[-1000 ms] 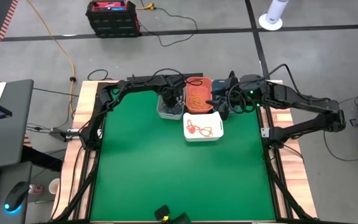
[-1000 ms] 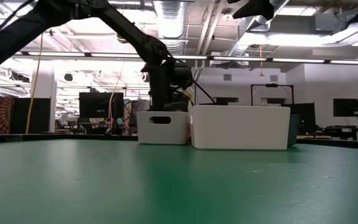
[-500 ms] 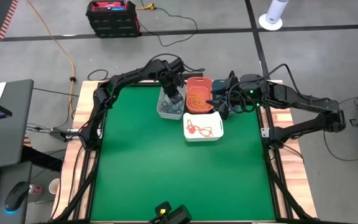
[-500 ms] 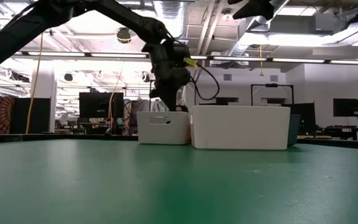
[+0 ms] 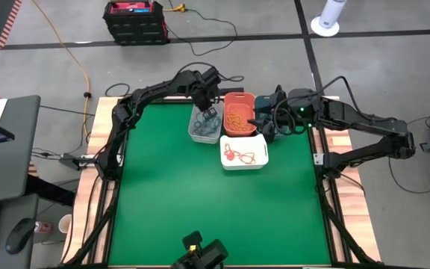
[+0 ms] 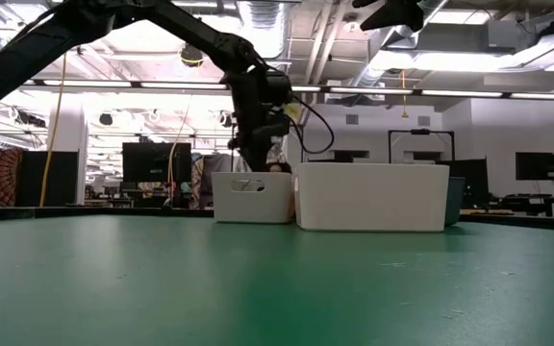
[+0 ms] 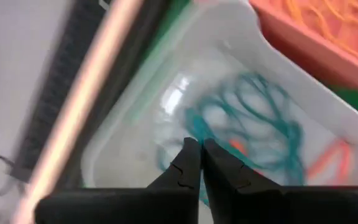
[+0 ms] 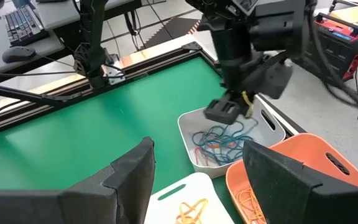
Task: Sort rubber bands into baskets
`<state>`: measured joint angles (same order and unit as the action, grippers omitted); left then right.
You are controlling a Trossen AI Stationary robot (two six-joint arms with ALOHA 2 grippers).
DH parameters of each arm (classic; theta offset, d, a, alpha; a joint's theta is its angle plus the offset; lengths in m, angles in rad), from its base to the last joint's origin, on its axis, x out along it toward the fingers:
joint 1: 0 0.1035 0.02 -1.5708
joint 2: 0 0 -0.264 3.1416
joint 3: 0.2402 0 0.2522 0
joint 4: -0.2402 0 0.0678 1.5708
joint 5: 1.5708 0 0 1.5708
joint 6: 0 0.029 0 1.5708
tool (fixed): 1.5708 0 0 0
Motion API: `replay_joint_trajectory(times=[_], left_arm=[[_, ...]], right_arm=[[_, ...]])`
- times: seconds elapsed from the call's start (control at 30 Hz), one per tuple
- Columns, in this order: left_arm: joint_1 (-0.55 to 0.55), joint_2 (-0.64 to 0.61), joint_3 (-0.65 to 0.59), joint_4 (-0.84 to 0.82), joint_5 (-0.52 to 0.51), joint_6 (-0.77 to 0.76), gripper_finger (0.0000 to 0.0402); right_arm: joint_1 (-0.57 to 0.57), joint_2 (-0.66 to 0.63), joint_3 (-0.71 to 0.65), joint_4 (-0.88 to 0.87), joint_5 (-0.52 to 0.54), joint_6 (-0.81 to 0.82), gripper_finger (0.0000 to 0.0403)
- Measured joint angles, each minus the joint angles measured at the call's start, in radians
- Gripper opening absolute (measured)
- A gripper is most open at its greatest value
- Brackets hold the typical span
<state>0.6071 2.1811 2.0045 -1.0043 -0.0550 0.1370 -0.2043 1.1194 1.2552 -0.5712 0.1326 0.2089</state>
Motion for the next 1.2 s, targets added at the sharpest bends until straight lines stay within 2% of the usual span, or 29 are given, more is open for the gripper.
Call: replay_joint_trajectory(times=[0.1,0.23,0.4,0.5,0.67,0.83,0.97,1.2], left_arm=[[0.003,0.000,0.000,-0.067,0.081,-0.011,0.0034],[0.004,-0.002,0.001,-0.135,0.205,-0.029,0.0096],[-0.020,-0.003,0.002,-0.137,0.235,-0.027,0.0178],[-0.044,-0.003,0.003,-0.120,0.265,-0.010,0.0206],[-0.097,0.048,0.005,-0.110,0.239,-0.031,0.0207],[-0.117,0.125,0.002,-0.092,0.055,-0.117,0.0188],[-0.111,0.145,0.003,-0.092,-0.043,-0.157,0.0182],[-0.097,0.126,0.003,-0.109,-0.052,-0.197,0.0181]], right_arm=[[0.000,0.000,0.000,0.000,0.000,0.000,0.0269],[0.000,0.000,0.000,0.000,0.000,0.000,0.0269],[-0.002,0.000,0.000,0.000,0.000,-0.005,0.0269],[-0.002,0.000,0.000,0.002,0.000,-0.007,0.0269],[-0.002,0.000,0.000,0.003,0.000,-0.008,0.0269],[-0.001,0.000,0.000,0.003,0.000,-0.002,0.0269],[0.002,0.000,0.000,0.001,0.000,0.007,0.0269],[0.002,0.000,0.000,0.000,0.000,0.026,0.0269]])
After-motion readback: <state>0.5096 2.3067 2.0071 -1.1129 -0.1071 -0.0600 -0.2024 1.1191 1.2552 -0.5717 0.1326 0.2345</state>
